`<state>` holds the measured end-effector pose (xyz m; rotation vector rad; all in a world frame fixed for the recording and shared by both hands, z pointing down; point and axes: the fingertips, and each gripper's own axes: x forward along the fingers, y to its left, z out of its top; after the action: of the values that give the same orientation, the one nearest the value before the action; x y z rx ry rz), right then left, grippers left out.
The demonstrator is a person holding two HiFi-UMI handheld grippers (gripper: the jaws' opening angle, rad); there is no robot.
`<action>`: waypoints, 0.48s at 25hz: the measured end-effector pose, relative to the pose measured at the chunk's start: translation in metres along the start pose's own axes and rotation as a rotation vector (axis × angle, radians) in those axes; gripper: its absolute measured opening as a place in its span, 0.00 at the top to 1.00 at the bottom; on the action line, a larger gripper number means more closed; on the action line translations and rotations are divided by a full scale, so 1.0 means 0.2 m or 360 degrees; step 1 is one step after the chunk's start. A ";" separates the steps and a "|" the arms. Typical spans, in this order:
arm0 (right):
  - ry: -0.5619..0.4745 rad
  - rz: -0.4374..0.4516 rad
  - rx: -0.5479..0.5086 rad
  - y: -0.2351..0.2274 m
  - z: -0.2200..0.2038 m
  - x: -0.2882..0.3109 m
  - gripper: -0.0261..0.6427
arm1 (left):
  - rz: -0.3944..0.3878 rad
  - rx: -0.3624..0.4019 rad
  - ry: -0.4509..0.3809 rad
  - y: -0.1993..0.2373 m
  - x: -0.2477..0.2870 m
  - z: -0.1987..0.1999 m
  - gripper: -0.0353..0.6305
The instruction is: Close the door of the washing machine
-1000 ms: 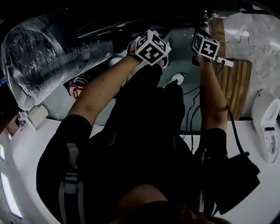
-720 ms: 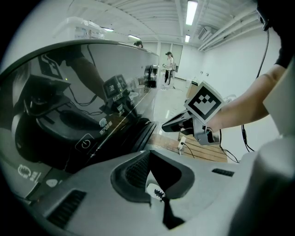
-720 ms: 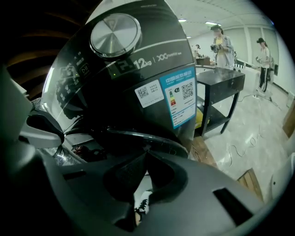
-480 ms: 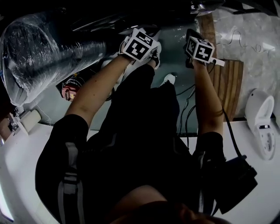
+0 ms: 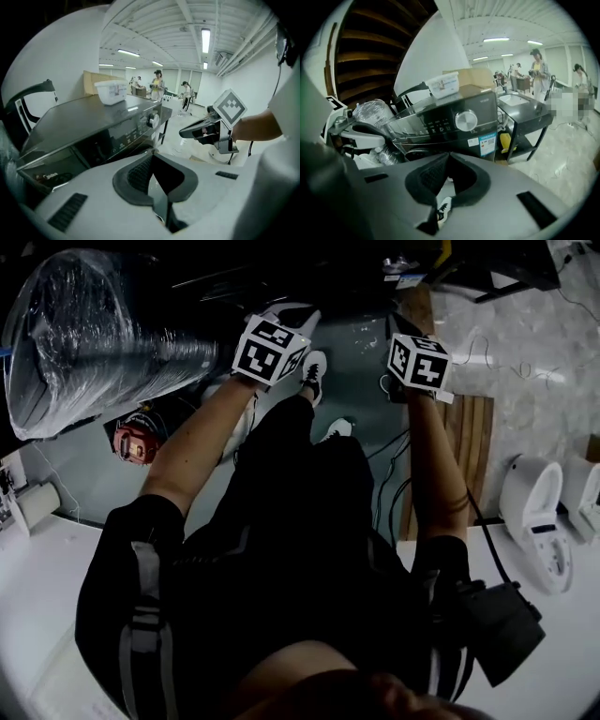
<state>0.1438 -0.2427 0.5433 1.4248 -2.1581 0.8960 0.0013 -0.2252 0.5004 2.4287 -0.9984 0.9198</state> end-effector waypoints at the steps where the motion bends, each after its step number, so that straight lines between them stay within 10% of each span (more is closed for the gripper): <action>1: -0.0021 -0.0003 -0.0035 0.02 0.03 -0.05 0.95 | 0.0024 -0.0016 -0.0036 -0.01 -0.06 0.02 0.94; 12: -0.0385 0.0272 -0.0232 0.39 0.56 -0.69 0.95 | 0.0194 -0.0109 -0.0478 -0.10 -0.77 0.42 0.94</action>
<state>0.1298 -0.2083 0.3526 1.3520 -2.4996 0.6333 -0.0322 -0.1811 0.3322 2.5186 -1.2712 0.5547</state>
